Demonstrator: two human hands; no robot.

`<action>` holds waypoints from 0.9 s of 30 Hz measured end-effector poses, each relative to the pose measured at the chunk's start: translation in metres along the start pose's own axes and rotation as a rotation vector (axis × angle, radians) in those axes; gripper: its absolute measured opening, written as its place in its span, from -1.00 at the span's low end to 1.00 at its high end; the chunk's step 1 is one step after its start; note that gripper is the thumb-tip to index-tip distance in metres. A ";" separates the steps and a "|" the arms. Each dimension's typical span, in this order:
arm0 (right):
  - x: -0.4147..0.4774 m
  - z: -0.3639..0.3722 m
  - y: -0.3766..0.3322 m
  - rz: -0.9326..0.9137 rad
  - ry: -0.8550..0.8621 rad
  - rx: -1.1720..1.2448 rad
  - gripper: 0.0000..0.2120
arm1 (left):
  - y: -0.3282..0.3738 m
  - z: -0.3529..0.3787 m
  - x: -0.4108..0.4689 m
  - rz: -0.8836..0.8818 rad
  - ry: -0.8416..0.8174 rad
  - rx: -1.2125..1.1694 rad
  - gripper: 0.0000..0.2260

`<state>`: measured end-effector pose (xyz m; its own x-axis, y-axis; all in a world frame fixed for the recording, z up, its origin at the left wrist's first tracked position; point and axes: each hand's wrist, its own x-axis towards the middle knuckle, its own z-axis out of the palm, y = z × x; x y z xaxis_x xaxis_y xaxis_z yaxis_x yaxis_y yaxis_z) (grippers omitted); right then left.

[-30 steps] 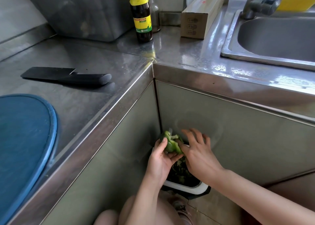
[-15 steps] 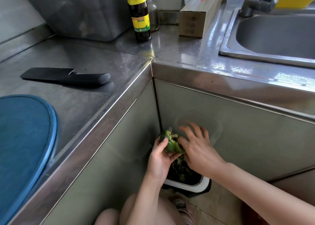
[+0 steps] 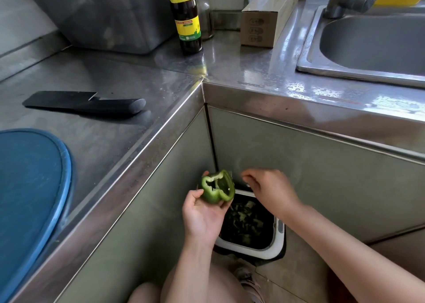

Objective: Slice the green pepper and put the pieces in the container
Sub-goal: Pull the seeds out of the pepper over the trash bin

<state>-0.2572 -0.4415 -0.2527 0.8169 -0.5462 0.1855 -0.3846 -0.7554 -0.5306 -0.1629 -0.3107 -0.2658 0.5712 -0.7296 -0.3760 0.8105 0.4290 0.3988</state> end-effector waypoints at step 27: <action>0.006 0.021 -0.049 0.249 0.021 0.325 -0.91 | -0.002 0.006 -0.004 0.069 0.014 0.044 -0.78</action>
<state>-0.2244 -0.4007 -0.2428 0.7057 -0.7077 0.0333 -0.4108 -0.4471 -0.7946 -0.1674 -0.3120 -0.2605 0.6275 -0.6916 -0.3577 0.7629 0.4540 0.4603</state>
